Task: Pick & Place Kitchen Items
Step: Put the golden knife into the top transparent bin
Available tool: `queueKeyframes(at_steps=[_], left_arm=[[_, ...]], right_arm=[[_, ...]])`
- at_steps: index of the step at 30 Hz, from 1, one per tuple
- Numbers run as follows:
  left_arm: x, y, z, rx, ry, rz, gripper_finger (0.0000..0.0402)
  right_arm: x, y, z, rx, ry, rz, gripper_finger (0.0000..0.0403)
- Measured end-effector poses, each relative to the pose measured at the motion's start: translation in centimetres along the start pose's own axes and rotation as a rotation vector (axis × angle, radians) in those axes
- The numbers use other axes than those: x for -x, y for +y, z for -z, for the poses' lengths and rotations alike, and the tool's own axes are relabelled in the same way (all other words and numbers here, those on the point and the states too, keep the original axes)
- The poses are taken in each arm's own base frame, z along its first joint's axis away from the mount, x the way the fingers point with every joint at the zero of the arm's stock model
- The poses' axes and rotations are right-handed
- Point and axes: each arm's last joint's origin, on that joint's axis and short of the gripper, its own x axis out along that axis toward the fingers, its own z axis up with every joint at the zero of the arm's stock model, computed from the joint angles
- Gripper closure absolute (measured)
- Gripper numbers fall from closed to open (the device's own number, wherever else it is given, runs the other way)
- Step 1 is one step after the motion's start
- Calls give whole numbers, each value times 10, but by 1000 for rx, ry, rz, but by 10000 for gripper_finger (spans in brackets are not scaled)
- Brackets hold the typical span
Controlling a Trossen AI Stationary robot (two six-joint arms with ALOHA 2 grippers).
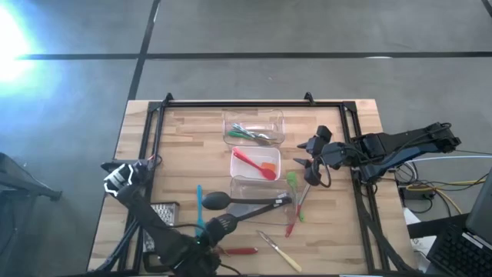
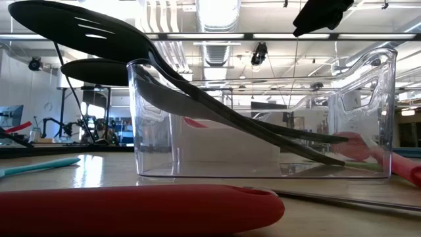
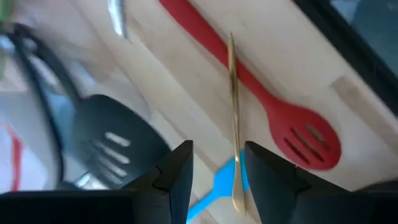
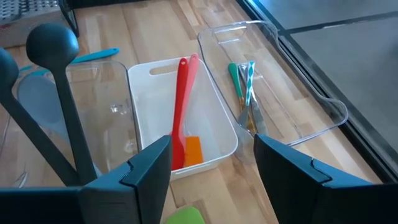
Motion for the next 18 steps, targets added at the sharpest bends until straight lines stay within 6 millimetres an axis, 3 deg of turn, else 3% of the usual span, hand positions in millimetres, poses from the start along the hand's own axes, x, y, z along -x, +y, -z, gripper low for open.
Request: queueKeyframes(at_steps=[6,11,18], left_arm=[[13,-16,-7,35,-80,-32,255],[3,-33,-12,57,-82,-44,255],[-6,-60,-34,29,-116,-35,255]], right_arm=[[0,0,0,2,0,0,184],[0,0,0,0,-1,0,184],[0,1,-2,-53,-18,-8,184]])
